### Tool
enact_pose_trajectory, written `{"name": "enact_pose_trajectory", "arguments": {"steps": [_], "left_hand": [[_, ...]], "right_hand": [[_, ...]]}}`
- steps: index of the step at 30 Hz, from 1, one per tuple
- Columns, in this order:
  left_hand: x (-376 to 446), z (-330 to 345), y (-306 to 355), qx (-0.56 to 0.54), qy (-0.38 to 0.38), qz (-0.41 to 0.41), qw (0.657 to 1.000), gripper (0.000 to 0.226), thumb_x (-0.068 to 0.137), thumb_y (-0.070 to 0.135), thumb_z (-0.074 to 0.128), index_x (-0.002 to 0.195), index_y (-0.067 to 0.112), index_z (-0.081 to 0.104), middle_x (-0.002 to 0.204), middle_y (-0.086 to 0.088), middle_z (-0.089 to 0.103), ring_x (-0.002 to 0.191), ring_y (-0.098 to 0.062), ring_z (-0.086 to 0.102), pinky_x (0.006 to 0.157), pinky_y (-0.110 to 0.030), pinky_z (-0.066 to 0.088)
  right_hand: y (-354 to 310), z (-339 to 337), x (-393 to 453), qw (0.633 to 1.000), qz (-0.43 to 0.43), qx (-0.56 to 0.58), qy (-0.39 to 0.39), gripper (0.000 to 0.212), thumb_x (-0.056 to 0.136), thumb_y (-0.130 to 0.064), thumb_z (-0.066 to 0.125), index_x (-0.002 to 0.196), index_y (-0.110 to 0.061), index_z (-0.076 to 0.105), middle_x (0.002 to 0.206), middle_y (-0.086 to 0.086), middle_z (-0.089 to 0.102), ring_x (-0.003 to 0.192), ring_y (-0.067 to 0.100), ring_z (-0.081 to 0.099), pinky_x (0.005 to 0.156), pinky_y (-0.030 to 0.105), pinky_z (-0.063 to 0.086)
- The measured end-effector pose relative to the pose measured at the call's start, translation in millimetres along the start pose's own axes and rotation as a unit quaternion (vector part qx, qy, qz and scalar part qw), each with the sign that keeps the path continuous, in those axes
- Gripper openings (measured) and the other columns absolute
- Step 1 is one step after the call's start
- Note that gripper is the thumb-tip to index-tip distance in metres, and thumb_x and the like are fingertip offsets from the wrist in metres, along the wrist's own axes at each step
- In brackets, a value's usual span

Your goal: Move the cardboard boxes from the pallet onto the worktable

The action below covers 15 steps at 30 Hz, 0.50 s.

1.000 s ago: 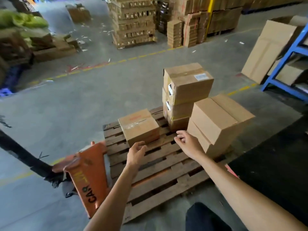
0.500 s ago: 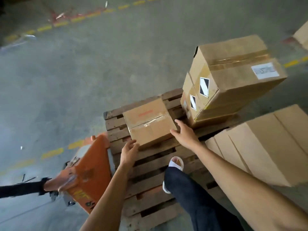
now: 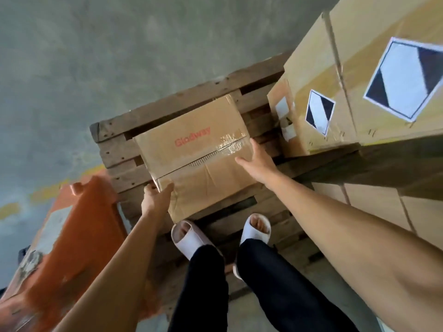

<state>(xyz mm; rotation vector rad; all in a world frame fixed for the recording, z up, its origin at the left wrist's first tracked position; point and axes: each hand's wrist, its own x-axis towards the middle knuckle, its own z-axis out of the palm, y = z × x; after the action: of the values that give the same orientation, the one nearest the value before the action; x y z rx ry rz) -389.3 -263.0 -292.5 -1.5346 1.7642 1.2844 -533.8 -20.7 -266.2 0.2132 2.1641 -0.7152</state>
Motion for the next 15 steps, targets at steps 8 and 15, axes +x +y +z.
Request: {"name": "enact_pose_trajectory", "arguments": {"steps": [8, 15], "left_hand": [[78.9, 34.1, -38.1, -0.180, -0.078, -0.057, 0.979, 0.061, 0.081, 0.038, 0.080, 0.135, 0.035, 0.051, 0.120, 0.000, 0.064, 0.105, -0.022, 0.063, 0.077, -0.041, 0.057], [100.1, 18.3, -41.4, -0.179, -0.125, -0.024, 0.976, 0.058, 0.082, 0.030, 0.077, 0.136, 0.032, 0.055, 0.114, 0.001, 0.072, 0.099, -0.021, 0.068, 0.073, -0.040, 0.058]], "right_hand": [[41.9, 49.5, 87.0, 0.988, 0.089, 0.045, 0.120, 0.096, 0.085, -0.073, 0.056, 0.157, -0.019, 0.023, 0.161, 0.005, 0.034, 0.146, 0.030, 0.033, 0.114, 0.045, 0.032], [88.7, 71.1, 69.9, 0.967, 0.149, 0.183, 0.092, 0.096, 0.071, -0.089, 0.053, 0.140, -0.023, 0.053, 0.141, 0.003, 0.051, 0.128, 0.024, 0.051, 0.105, 0.037, 0.042]]}}
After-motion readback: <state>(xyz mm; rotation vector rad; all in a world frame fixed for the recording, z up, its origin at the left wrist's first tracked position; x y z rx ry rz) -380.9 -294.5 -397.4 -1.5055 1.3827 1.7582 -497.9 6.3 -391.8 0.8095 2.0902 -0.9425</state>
